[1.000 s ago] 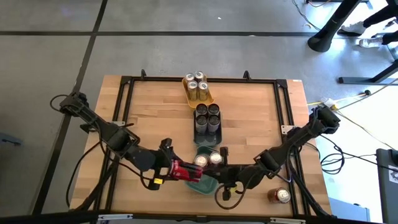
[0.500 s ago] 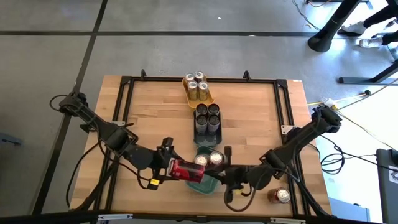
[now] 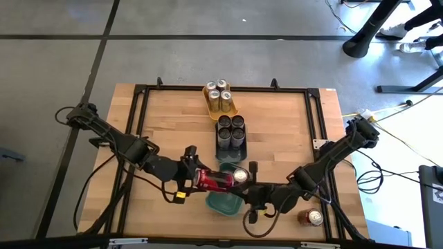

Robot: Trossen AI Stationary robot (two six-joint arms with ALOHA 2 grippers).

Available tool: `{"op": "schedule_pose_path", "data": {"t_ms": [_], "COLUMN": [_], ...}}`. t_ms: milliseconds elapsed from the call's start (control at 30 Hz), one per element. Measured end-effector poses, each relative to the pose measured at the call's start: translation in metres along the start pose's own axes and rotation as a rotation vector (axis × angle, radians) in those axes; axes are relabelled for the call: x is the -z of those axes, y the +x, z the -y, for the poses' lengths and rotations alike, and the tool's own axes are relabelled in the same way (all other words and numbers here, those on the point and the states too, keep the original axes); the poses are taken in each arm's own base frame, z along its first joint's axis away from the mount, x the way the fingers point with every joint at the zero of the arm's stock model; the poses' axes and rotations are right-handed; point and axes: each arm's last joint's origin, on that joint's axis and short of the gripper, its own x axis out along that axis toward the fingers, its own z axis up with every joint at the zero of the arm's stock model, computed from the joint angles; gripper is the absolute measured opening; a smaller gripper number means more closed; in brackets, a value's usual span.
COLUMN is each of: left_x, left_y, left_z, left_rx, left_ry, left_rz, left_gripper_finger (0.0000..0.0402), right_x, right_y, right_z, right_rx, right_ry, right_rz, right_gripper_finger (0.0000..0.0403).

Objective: Sort soda cans
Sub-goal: Put the left red soda can into the green bin

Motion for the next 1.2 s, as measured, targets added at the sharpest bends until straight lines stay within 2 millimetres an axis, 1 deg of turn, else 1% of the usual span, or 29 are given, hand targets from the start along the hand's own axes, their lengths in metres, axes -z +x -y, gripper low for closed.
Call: {"op": "schedule_pose_path", "data": {"t_ms": [100, 367, 600, 667, 800, 967, 1000, 1067, 1200], "left_x": [0.000, -0.004, -0.008, -0.011, -0.010, -0.008, -0.008, -0.006, -0.001], "left_y": [0.000, 0.001, 0.001, 0.003, 0.014, 0.018, 0.018, 0.018, 0.021], "left_z": [0.002, 0.001, 0.001, 0.002, 0.003, 0.001, 0.000, 0.000, 0.001], "left_rx": [-0.001, 0.008, 0.005, 0.006, 0.009, 0.000, -0.001, -0.009, -0.002], "left_ry": [0.019, 0.026, 0.040, 0.053, 0.072, 0.049, 0.043, 0.025, 0.010], "left_rz": [0.007, 0.041, 0.090, 0.112, 0.119, 0.095, 0.087, 0.068, 0.029], "left_gripper_finger": [0.0299, 0.0299, 0.0299, 0.0298, 0.0298, 0.0298, 0.0298, 0.0298, 0.0298], "right_x": [0.003, 0.014, 0.020, 0.024, 0.027, 0.030, 0.029, 0.025, 0.008], "right_y": [0.004, 0.014, 0.024, 0.029, 0.035, 0.037, 0.036, 0.026, -0.006], "right_z": [0.001, -0.008, -0.007, -0.007, -0.006, -0.006, -0.006, -0.008, -0.007], "right_rx": [-0.003, -0.004, 0.005, 0.005, -0.037, -0.035, -0.034, -0.044, -0.060], "right_ry": [0.026, 0.011, 0.024, 0.022, 0.026, 0.021, 0.020, 0.013, 0.059], "right_rz": [-0.020, -0.056, -0.080, -0.088, -0.094, -0.105, -0.105, -0.107, -0.071], "right_gripper_finger": [0.0010, 0.0010, 0.0010, 0.0010, 0.0010, 0.0010, 0.0010, 0.0010, 0.0010]}}
